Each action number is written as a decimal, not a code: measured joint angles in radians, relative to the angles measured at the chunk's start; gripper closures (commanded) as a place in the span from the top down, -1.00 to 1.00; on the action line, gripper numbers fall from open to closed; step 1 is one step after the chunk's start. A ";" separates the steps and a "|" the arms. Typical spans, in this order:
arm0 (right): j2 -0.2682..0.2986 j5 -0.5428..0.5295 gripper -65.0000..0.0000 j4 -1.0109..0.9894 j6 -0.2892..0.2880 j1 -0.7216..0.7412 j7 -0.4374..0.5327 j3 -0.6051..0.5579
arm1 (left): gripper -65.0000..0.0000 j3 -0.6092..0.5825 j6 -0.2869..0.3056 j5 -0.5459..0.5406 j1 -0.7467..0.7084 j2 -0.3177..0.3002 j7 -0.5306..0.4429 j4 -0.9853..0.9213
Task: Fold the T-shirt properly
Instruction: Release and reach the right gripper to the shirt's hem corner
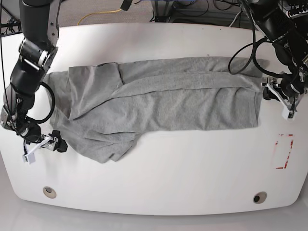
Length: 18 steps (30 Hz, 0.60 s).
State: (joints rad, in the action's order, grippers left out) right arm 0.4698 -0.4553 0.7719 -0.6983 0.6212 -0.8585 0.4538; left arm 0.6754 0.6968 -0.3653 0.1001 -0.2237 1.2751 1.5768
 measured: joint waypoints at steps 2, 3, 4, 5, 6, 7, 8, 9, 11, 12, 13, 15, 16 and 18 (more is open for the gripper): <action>-0.025 0.145 0.73 -0.072 0.011 0.055 0.045 -0.003 | -0.15 0.011 0.000 0.000 -0.001 -0.002 0.011 0.014; -0.036 0.200 0.73 -0.113 0.010 0.073 0.101 -0.002 | -0.15 0.013 0.000 0.006 -0.002 -0.001 0.018 0.018; -0.048 0.246 0.73 -0.140 0.012 0.089 0.143 -0.002 | -0.15 0.013 0.000 0.006 -0.004 0.000 0.018 0.024; -0.060 0.295 0.73 -0.169 0.011 0.105 0.190 -0.002 | -0.15 0.013 0.000 0.006 -0.005 0.002 0.018 0.032; -0.073 0.338 0.73 -0.193 0.011 0.117 0.225 -0.002 | -0.15 0.012 0.000 0.006 -0.006 0.002 0.018 0.040; -0.085 0.378 0.73 -0.216 0.010 0.126 0.259 -0.002 | -0.15 0.012 0.000 0.005 -0.006 0.002 0.018 0.053; -0.097 0.410 0.73 -0.238 0.008 0.132 0.285 -0.002 | -0.15 0.012 0.000 0.003 -0.007 0.002 0.018 0.069; -0.105 0.435 0.73 -0.253 0.006 0.135 0.307 -0.003 | -0.15 0.012 0.000 0.002 -0.009 0.001 0.017 0.081; -0.122 0.492 0.73 -0.284 0.006 0.135 0.372 -0.002 | -0.15 0.014 0.000 0.001 -0.023 -0.002 0.012 0.106; -0.129 0.513 0.73 -0.296 0.006 0.133 0.396 -0.002 | -0.15 0.014 0.000 0.000 -0.032 -0.002 0.011 0.114; -0.130 0.528 0.73 -0.304 0.006 0.132 0.416 -0.002 | -0.15 0.014 0.000 0.000 -0.043 -0.001 0.011 0.121; -0.135 0.566 0.73 -0.326 0.006 0.130 0.454 -0.002 | -0.16 0.014 0.000 0.000 -0.060 0.002 0.015 0.139; -0.137 0.585 0.73 -0.338 0.006 0.129 0.478 -0.002 | -0.16 0.014 0.000 0.003 -0.065 0.002 0.020 0.144; -0.142 0.616 0.73 -0.358 0.010 0.127 0.526 -0.002 | -0.16 0.014 0.000 0.005 -0.066 0.001 0.018 0.151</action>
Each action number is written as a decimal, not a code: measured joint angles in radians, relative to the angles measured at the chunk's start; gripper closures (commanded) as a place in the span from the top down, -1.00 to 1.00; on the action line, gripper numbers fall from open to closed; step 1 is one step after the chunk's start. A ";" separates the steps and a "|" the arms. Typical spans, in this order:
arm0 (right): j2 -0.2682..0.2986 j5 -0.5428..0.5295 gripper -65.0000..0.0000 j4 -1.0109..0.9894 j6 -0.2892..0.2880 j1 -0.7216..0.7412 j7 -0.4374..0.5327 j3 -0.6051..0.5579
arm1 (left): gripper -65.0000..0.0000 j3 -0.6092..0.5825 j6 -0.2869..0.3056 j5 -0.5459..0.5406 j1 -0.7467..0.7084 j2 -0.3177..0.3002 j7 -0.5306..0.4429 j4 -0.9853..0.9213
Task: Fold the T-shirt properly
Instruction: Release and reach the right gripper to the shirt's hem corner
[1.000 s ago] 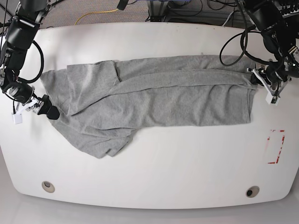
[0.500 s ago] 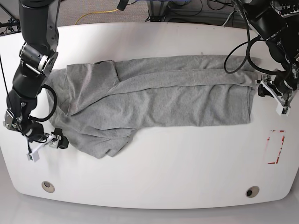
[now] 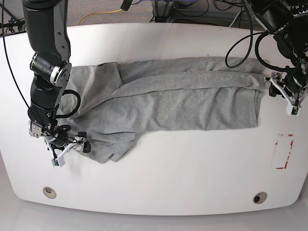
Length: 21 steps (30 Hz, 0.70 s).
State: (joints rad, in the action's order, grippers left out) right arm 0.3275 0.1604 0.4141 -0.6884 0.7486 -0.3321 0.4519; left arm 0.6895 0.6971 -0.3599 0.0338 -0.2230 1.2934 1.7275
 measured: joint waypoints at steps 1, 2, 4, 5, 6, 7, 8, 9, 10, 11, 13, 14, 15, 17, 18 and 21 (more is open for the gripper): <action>-0.004 0.011 0.73 -0.008 0.000 0.000 0.015 0.000 | -0.16 0.000 0.000 0.000 0.000 0.000 -0.001 0.003; -0.009 0.024 0.73 -0.018 0.000 -0.002 0.035 0.000 | -0.16 0.000 0.000 -0.004 0.000 0.000 -0.003 0.006; -0.018 0.048 0.73 -0.037 0.008 -0.007 0.067 0.000 | -0.16 0.000 0.000 -0.007 -0.001 0.001 -0.004 0.006; -0.020 0.055 0.73 -0.044 0.013 -0.010 0.079 0.000 | -0.16 0.000 0.000 -0.007 -0.005 0.000 -0.003 0.006; -0.023 0.057 0.73 -0.054 0.019 -0.014 0.098 0.000 | -0.16 0.000 0.000 -0.007 -0.011 0.000 -0.004 0.006; -0.023 0.064 0.73 -0.064 0.033 -0.016 0.110 0.000 | -0.16 0.001 0.000 -0.006 -0.018 0.000 -0.004 0.007; -0.023 0.068 0.73 -0.074 0.043 -0.018 0.132 0.000 | -0.16 0.002 0.000 -0.007 -0.023 0.000 -0.003 0.010; -0.021 0.063 0.73 -0.080 0.050 -0.017 0.143 0.000 | -0.16 0.002 0.000 -0.006 -0.026 0.001 -0.003 0.013; -0.019 0.064 0.73 -0.087 0.061 -0.016 0.150 0.000 | -0.16 0.002 0.000 -0.006 -0.031 0.001 0.000 0.020; -0.018 0.065 0.73 -0.088 0.069 -0.014 0.150 0.000 | -0.16 0.002 0.000 -0.006 -0.031 0.001 0.000 0.027; -0.017 0.065 0.73 -0.088 0.072 -0.014 0.149 0.005 | -0.16 -0.004 0.000 -0.007 -0.028 0.000 -0.001 0.044; -0.017 0.064 0.73 -0.087 0.071 -0.015 0.149 0.010 | -0.16 -0.008 0.000 -0.016 -0.023 0.003 0.000 0.053; -0.018 0.064 0.73 -0.077 0.071 -0.019 0.143 0.010 | -0.16 -0.011 0.000 -0.028 -0.020 0.006 -0.001 0.061; -0.023 0.038 0.73 -0.010 0.056 -0.037 0.080 0.009 | -0.16 -0.028 0.000 -0.045 -0.016 0.026 -0.003 0.086; -0.022 0.016 0.73 0.024 0.028 -0.050 0.051 0.009 | -0.15 -0.030 0.000 -0.046 -0.015 0.036 -0.005 0.094; -0.021 -0.109 0.73 0.248 -0.014 -0.114 -0.119 0.008 | -0.15 -0.042 0.000 -0.053 -0.019 0.058 -0.004 0.106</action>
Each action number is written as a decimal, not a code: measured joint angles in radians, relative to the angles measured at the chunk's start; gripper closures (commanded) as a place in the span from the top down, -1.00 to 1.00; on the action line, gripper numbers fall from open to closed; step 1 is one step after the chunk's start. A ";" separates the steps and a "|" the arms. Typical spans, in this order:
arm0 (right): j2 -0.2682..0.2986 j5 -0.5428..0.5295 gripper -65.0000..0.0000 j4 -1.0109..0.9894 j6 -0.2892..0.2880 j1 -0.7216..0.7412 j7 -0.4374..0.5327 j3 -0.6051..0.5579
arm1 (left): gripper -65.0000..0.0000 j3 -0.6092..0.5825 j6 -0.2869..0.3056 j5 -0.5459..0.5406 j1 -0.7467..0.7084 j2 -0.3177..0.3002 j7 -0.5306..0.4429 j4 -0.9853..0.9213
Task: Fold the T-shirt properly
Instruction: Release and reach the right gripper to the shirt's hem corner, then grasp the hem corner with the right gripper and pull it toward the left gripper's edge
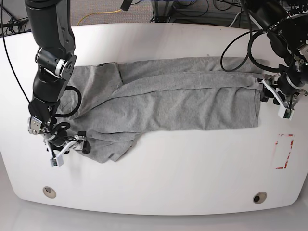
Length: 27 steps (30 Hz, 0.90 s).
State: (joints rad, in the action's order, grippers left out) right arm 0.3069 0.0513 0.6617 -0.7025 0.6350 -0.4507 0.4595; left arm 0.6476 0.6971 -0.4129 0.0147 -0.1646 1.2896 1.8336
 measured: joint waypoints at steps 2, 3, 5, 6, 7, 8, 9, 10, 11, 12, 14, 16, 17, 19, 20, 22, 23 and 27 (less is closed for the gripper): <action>0.003 -0.037 0.73 0.163 0.014 -0.053 -0.112 0.000 | -0.15 -0.008 0.000 0.002 0.000 0.000 0.001 0.000; 0.011 -0.081 0.73 0.251 0.015 -0.089 -0.156 0.002 | -0.15 -0.012 0.000 0.004 -0.001 -0.001 0.000 0.001; 0.020 -0.143 0.73 0.395 0.014 -0.160 -0.228 0.005 | -0.15 -0.014 0.000 0.005 -0.004 -0.005 0.000 0.001; 0.019 -0.156 0.73 0.484 0.016 -0.204 -0.283 0.005 | -0.15 -0.013 0.000 0.005 -0.008 -0.005 0.000 0.001; 0.021 -0.181 0.73 0.529 0.007 -0.240 -0.309 0.007 | -0.15 -0.011 0.000 0.005 -0.016 -0.004 -0.001 0.001; 0.014 -0.192 0.73 0.605 0.013 -0.286 -0.350 0.007 | -0.15 -0.011 0.000 -0.003 -0.027 -0.005 -0.009 0.003; 0.009 -0.219 0.73 0.654 0.000 -0.327 -0.375 0.026 | -0.15 -0.012 0.000 -0.002 -0.039 -0.003 -0.008 0.002; -0.004 -0.233 0.73 0.702 -0.001 -0.365 -0.401 0.045 | -0.15 -0.011 0.000 -0.002 -0.050 -0.003 -0.008 0.002; -0.011 -0.239 0.73 0.732 0.000 -0.390 -0.409 0.060 | -0.15 -0.011 0.000 -0.002 -0.058 -0.003 -0.008 0.002; -0.018 -0.245 0.73 0.771 0.000 -0.426 -0.425 0.080 | -0.15 -0.011 0.000 0.002 -0.072 -0.004 -0.013 0.002; -0.032 -0.232 0.73 0.827 0.004 -0.478 -0.447 0.124 | -0.14 -0.011 0.000 0.006 -0.098 -0.009 -0.037 0.002; -0.041 -0.237 0.73 0.867 0.005 -0.523 -0.442 0.175 | -0.14 -0.010 0.000 0.005 -0.119 -0.007 -0.059 0.002; -0.042 -0.239 0.73 0.871 0.004 -0.540 -0.441 0.195 | -0.14 -0.012 0.000 0.005 -0.129 -0.007 -0.063 0.002; -0.042 -0.234 0.73 0.871 0.004 -0.566 -0.444 0.227 | -0.14 -0.014 0.000 0.005 -0.144 -0.008 -0.079 -0.005; -0.042 -0.231 0.73 0.870 0.005 -0.583 -0.446 0.233 | -0.14 -0.014 0.000 0.005 -0.150 -0.008 -0.085 -0.010; -0.041 -0.238 0.73 0.871 0.004 -0.612 -0.442 0.258 | -0.14 -0.014 0.000 0.005 -0.168 -0.008 -0.123 -0.023; -0.044 -0.239 0.73 0.869 0.003 -0.624 -0.442 0.269 | -0.14 -0.014 0.000 0.004 -0.176 -0.008 -0.138 -0.032; -0.043 -0.229 0.73 0.817 0.007 -0.646 -0.433 0.289 | -0.14 -0.014 0.000 0.010 -0.207 -0.008 -0.159 -0.051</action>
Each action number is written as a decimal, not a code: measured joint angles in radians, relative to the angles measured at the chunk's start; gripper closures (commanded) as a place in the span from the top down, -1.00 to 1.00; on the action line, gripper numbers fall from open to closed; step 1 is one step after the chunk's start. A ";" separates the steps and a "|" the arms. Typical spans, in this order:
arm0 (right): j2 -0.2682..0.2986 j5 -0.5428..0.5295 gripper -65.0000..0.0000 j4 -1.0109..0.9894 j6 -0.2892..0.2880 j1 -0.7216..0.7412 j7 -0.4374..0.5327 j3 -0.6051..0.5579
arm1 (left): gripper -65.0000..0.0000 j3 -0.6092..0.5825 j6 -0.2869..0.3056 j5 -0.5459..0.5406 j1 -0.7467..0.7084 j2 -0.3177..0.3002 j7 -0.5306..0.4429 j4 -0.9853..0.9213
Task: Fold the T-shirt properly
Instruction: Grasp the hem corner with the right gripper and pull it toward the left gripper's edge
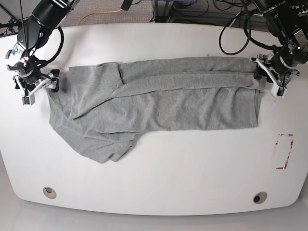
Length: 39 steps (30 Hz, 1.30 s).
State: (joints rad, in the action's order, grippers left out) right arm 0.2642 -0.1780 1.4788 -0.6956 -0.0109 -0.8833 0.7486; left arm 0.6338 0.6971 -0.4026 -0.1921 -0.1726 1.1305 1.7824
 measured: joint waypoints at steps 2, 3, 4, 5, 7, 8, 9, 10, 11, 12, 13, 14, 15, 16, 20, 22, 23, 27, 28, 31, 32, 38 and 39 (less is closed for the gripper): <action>0.003 -0.009 0.73 -0.039 -0.001 -0.010 0.043 -0.003 | -0.14 0.000 0.000 -0.002 -0.005 0.000 -0.006 0.000; 0.000 -0.010 0.72 -0.054 -0.002 -0.015 0.053 -0.003 | -0.14 0.000 0.000 -0.002 -0.005 0.000 -0.006 0.000; -0.001 -0.009 0.71 -0.069 -0.002 -0.018 0.064 -0.004 | -0.14 0.000 0.000 -0.001 -0.003 0.000 -0.006 0.000; -0.002 -0.010 0.66 -0.084 -0.002 -0.021 0.069 -0.004 | -0.14 0.000 0.000 0.006 0.000 0.000 -0.011 0.000; 0.000 -0.009 0.50 -0.097 -0.002 -0.023 0.087 -0.004 | -0.14 0.001 0.000 0.046 0.005 0.001 -0.029 0.000; 0.000 -0.010 0.38 -0.100 -0.001 -0.021 0.087 -0.004 | -0.14 0.001 0.000 0.054 0.005 0.000 -0.033 0.000; 0.001 -0.010 0.31 -0.100 -0.001 -0.019 0.087 -0.004 | -0.14 0.001 0.000 0.066 0.005 0.001 -0.045 0.000; 0.000 -0.010 0.22 -0.101 -0.001 -0.018 0.087 -0.004 | -0.14 0.001 0.000 0.071 0.004 0.002 -0.051 0.000; -0.002 -0.011 0.09 -0.101 -0.001 -0.018 0.088 -0.004 | -0.14 0.001 0.000 0.073 0.004 0.003 -0.058 0.000; -0.005 -0.011 0.00 -0.101 -0.001 -0.019 0.093 -0.004 | -0.14 0.000 0.000 0.073 0.004 0.003 -0.063 0.000; -0.004 -0.011 -0.06 -0.101 -0.001 -0.019 0.093 -0.004 | -0.14 -0.003 0.000 0.073 0.004 0.003 -0.063 -0.001; -0.004 -0.011 -0.14 -0.101 -0.002 -0.019 0.093 -0.004 | -0.14 -0.003 0.000 0.073 0.005 0.003 -0.064 0.000; -0.005 -0.012 -0.20 -0.101 -0.002 -0.020 0.093 -0.004 | -0.14 -0.004 0.000 0.073 0.005 0.003 -0.069 -0.001; -0.006 -0.014 -0.28 -0.101 -0.002 -0.020 0.093 -0.004 | -0.14 -0.004 0.000 0.073 0.005 0.003 -0.071 -0.002; -0.006 -0.014 -0.47 -0.101 -0.002 -0.019 0.094 -0.005 | -0.14 -0.004 0.000 0.073 0.007 0.004 -0.075 -0.064; -0.006 -0.015 -0.47 -0.101 -0.002 -0.020 0.093 -0.005 | -0.14 -0.005 0.000 0.072 0.005 0.003 -0.072 -0.108; -0.006 -0.018 -0.47 -0.101 -0.002 -0.020 0.093 -0.005 | -0.13 -0.005 0.000 0.077 0.003 0.003 -0.073 -0.124; -0.006 -0.018 -0.47 -0.101 -0.002 -0.020 0.093 -0.005 | 0.10 -0.022 -0.001 0.074 0.004 -0.001 -0.077 -0.166; -0.006 -0.018 -0.47 -0.101 -0.002 -0.020 0.093 -0.005 | 0.17 -0.039 -0.001 0.073 0.004 -0.006 -0.082 -0.168; -0.006 -0.019 -0.47 -0.101 -0.002 -0.020 0.090 -0.005 | 0.21 -0.092 0.000 0.066 0.012 -0.005 -0.097 -0.172; -0.006 -0.021 -0.47 -0.101 -0.002 -0.020 0.090 -0.005 | 0.21 -0.103 0.000 0.065 0.013 -0.004 -0.101 -0.172; -0.006 -0.021 -0.50 -0.100 -0.002 -0.024 0.090 -0.005 | -0.15 -0.142 0.000 0.060 0.006 -0.008 -0.112 -0.171; -0.006 -0.022 -0.53 -0.099 -0.002 -0.027 0.091 -0.005 | -0.41 -0.142 0.000 0.060 0.004 -0.009 -0.112 -0.171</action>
State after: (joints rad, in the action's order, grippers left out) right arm 0.2577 -0.1997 1.3796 -0.6975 -0.0383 -0.7925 0.7433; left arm 0.4915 0.6968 -0.3431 -0.1879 -0.1814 1.0183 1.6115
